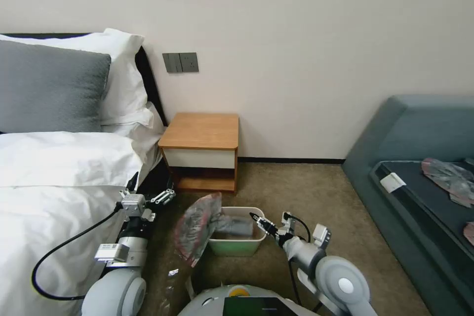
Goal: Pick up the garbage bag from the table and place it over the trash can.
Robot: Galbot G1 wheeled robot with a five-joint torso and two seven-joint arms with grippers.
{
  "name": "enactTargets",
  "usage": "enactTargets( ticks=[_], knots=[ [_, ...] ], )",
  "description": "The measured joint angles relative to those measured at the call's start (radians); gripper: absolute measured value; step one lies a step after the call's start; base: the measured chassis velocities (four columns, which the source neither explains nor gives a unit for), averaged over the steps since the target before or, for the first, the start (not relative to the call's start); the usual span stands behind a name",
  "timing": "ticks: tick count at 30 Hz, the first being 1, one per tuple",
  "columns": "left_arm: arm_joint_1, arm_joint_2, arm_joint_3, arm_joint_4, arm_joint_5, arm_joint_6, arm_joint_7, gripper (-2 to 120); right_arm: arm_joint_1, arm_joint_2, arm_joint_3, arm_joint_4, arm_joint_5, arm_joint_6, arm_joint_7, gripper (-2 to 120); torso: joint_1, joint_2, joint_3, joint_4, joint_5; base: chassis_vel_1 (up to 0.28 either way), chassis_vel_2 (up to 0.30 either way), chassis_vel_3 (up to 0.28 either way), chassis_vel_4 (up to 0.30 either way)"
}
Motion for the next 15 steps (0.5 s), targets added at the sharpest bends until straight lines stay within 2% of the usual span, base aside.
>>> enactTargets(
  ticks=[3, 4, 7, 8, 13, 15],
  knots=[
    [0.004, 0.000, 0.010, -0.004, 0.001, 0.024, -0.007, 100, -0.017, 0.005, 0.016, 0.020, -0.013, 0.004, 0.005, 72, 0.000, 0.000, 0.000, 0.0000, 0.0000, 0.000, 0.000, 0.000, 0.000],
    [0.008, -0.001, 0.013, -0.006, 0.010, 0.034, -0.007, 100, -0.019, 0.009, 0.017, 0.030, -0.039, 0.011, 0.006, 80, 0.000, 0.000, 0.000, 0.0000, 0.0000, 0.000, 0.000, 0.000, 0.000],
    [0.013, -0.002, 0.017, -0.006, 0.023, 0.038, -0.007, 100, -0.019, 0.013, 0.012, 0.035, -0.077, 0.023, 0.006, 86, 0.000, 0.000, 0.000, 0.0001, 0.0000, 0.000, 0.000, 0.000, 0.000],
    [0.017, -0.002, 0.021, -0.004, 0.035, 0.040, -0.007, 100, -0.016, 0.016, 0.006, 0.037, -0.093, 0.030, 0.006, 93, 0.000, 0.000, 0.000, 0.0000, 0.0001, 0.000, 0.000, 0.000, 0.000],
    [0.032, 0.000, 0.037, 0.004, 0.078, 0.050, -0.006, 100, -0.011, 0.026, -0.003, 0.041, -0.107, 0.036, 0.006, 99, 0.000, 0.000, 0.000, 0.0001, 0.0000, 0.000, 0.000, 0.000, 0.000],
    [0.051, 0.012, 0.086, 0.017, 0.126, 0.054, -0.007, 99, -0.006, 0.037, -0.011, 0.041, -0.109, 0.038, 0.005, 100, 0.000, 0.000, 0.000, 0.0000, -0.0001, 0.000, 0.000, 0.000, 0.000]
  ],
)
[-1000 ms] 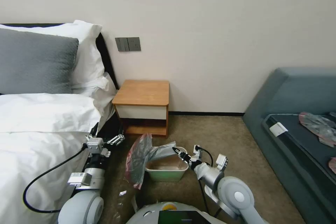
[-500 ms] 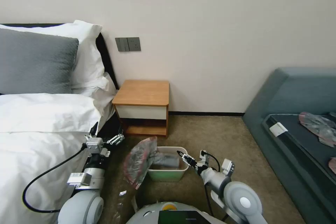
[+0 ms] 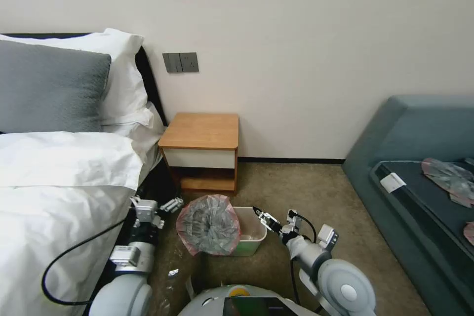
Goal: Pick up the garbage bag from the table and place it over the trash can.
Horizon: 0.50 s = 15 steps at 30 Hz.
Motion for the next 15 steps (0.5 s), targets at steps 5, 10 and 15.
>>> enactTargets(
  ticks=[5, 10, 15],
  knots=[
    [0.025, 0.024, 0.106, 0.041, 0.070, 0.015, -0.024, 87, 0.028, 0.020, -0.040, -0.011, -0.041, 0.018, 0.007, 100, 0.000, 0.000, 0.000, 0.0001, 0.0001, 0.000, 0.000, 0.000, 0.000],
    [0.034, 0.030, 0.174, 0.099, 0.087, 0.047, -0.075, 70, 0.037, 0.023, -0.059, -0.018, -0.092, 0.034, 0.007, 100, 0.000, 0.000, 0.000, 0.0000, 0.0001, 0.000, 0.000, 0.000, 0.000],
    [0.037, 0.024, 0.235, 0.117, 0.022, 0.130, -0.165, 72, 0.048, 0.023, -0.049, -0.021, -0.104, 0.046, 0.008, 100, 0.000, 0.000, 0.000, 0.0001, 0.0001, 0.000, 0.000, 0.000, 0.000]
  ],
)
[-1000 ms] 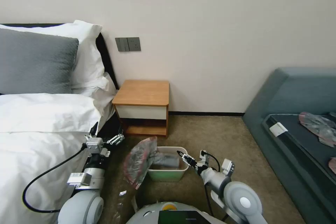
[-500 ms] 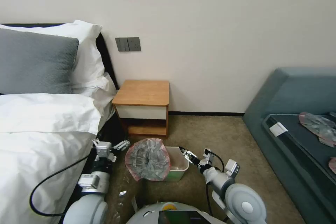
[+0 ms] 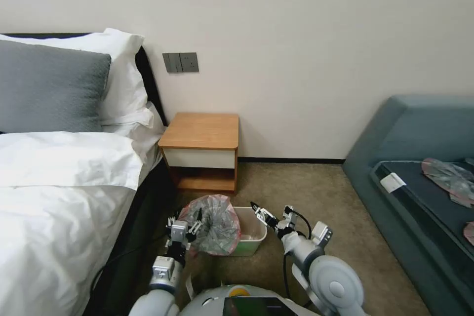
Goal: Pick up the garbage bag from the table and place it over the trash can.
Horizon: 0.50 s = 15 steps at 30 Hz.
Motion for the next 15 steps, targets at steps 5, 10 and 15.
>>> enactTargets(
  ticks=[5, 10, 15],
  knots=[
    [-0.010, -0.003, 0.030, 0.013, -0.038, 0.057, -0.081, 71, -0.005, 0.001, -0.002, -0.012, -0.044, 0.031, 0.000, 100, 0.000, 0.000, 0.000, -0.0001, 0.0001, 0.000, 0.000, 0.000, 0.000],
    [-0.015, -0.004, 0.032, 0.022, -0.052, 0.078, -0.095, 72, -0.007, 0.006, -0.010, -0.020, -0.059, 0.045, 0.000, 100, 0.000, 0.000, 0.000, 0.0000, 0.0000, 0.000, 0.000, 0.000, 0.000],
    [-0.020, -0.006, 0.033, 0.028, -0.059, 0.087, -0.098, 72, -0.006, 0.006, -0.018, -0.026, -0.079, 0.059, 0.001, 100, 0.000, 0.000, 0.000, 0.0000, 0.0001, 0.000, 0.000, 0.000, 0.000]
  ],
)
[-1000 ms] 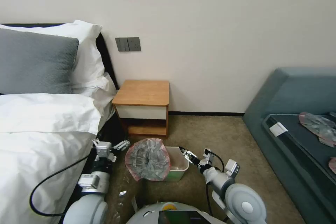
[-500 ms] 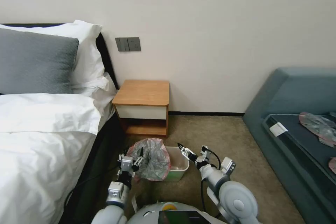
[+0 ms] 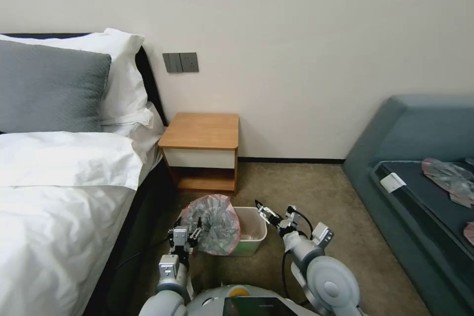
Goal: Pick up the garbage bag from the table and place it over the trash can.
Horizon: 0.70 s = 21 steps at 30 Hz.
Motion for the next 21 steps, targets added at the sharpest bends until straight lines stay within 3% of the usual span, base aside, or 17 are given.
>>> enactTargets(
  ticks=[8, 12, 21],
  knots=[
    [-0.007, -0.006, 0.004, 0.014, -0.001, 0.003, -0.002, 58, -0.008, 0.005, -0.015, -0.006, -0.023, 0.014, 0.003, 100, 0.000, 0.000, 0.000, 0.0000, 0.0000, 0.000, 0.000, 0.000, 0.000],
    [-0.016, -0.005, 0.009, 0.035, 0.002, 0.002, -0.004, 38, -0.005, 0.011, -0.028, -0.005, -0.023, 0.016, 0.007, 100, 0.000, 0.000, 0.000, 0.0000, -0.0001, 0.000, 0.000, 0.000, 0.000],
    [-0.029, -0.013, 0.020, 0.062, 0.004, 0.002, -0.005, 30, 0.006, 0.010, -0.038, -0.005, -0.023, 0.030, 0.018, 100, 0.000, 0.000, 0.000, 0.0000, -0.0001, 0.000, 0.000, 0.000, 0.000]
  ],
)
